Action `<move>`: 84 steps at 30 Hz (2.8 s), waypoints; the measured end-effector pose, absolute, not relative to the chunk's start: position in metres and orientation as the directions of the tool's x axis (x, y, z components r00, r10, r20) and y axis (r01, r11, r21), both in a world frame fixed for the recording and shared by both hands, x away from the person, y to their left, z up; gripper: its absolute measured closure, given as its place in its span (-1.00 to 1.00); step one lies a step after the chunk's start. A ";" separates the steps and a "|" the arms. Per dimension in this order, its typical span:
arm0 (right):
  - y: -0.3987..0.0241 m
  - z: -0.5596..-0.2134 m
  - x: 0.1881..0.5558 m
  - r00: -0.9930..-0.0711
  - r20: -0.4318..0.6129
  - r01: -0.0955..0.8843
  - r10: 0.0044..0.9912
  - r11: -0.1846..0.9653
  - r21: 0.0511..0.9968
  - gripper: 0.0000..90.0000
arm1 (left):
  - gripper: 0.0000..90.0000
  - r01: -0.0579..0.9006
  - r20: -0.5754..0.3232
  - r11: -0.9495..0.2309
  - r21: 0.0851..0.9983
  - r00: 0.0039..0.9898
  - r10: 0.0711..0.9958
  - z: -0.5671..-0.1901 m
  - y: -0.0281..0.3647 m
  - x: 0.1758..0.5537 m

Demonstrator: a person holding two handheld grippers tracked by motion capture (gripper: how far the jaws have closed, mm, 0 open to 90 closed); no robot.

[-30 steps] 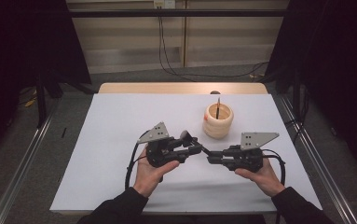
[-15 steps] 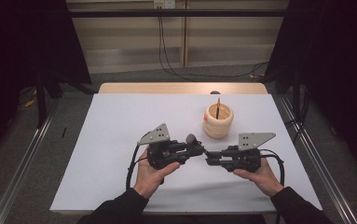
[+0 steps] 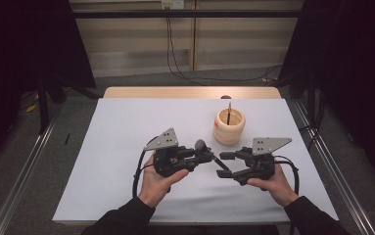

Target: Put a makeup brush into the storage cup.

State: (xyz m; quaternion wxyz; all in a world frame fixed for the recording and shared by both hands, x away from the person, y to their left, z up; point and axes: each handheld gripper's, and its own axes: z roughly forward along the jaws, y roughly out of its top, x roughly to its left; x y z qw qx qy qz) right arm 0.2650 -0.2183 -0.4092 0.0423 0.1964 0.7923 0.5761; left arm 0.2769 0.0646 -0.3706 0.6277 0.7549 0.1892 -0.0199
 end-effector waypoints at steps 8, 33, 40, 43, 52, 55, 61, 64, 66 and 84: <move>-0.219 -0.406 0.264 -0.917 0.168 0.270 0.362 0.253 0.929 -0.54 | 0.72 0.318 -0.266 -0.176 0.932 0.926 0.268 -0.363 0.070 0.281; -0.213 -0.403 0.264 -0.929 0.192 0.289 0.315 0.297 0.910 -0.30 | 0.72 0.334 -0.237 -0.379 0.863 0.930 0.280 -0.365 0.063 0.288; -0.209 -0.406 0.264 -0.937 0.199 0.290 0.287 0.324 0.900 -0.02 | 0.72 0.338 -0.241 -0.405 0.849 0.932 0.271 -0.368 0.056 0.284; -0.208 -0.406 0.263 -0.938 0.197 0.289 0.285 0.330 0.899 0.07 | 0.72 0.343 -0.245 -0.413 0.844 0.931 0.271 -0.369 0.055 0.283; -0.198 -0.410 0.264 -0.942 0.192 0.286 0.275 0.360 0.888 0.35 | 0.72 0.338 -0.252 -0.414 0.845 0.935 0.248 -0.370 0.052 0.283; -0.195 -0.412 0.265 -0.944 0.194 0.285 0.266 0.364 0.887 0.45 | 0.72 0.339 -0.255 -0.417 0.843 0.935 0.246 -0.371 0.051 0.282; -0.196 -0.411 0.266 -0.944 0.180 0.276 0.275 0.368 0.888 0.63 | 0.72 0.350 -0.271 -0.397 0.848 0.932 0.242 -0.372 0.049 0.282; -0.196 -0.410 0.267 -0.943 0.189 0.284 0.275 0.363 0.887 0.63 | 0.72 0.355 -0.279 -0.396 0.847 0.930 0.239 -0.375 0.048 0.283; -0.197 -0.410 0.266 -0.944 0.181 0.279 0.277 0.372 0.885 0.68 | 0.72 0.356 -0.279 -0.397 0.846 0.930 0.240 -0.375 0.047 0.282; -0.198 -0.409 0.265 -0.940 0.169 0.272 0.296 0.353 0.895 0.76 | 0.70 0.338 -0.278 -0.333 0.880 0.936 0.216 -0.380 0.049 0.284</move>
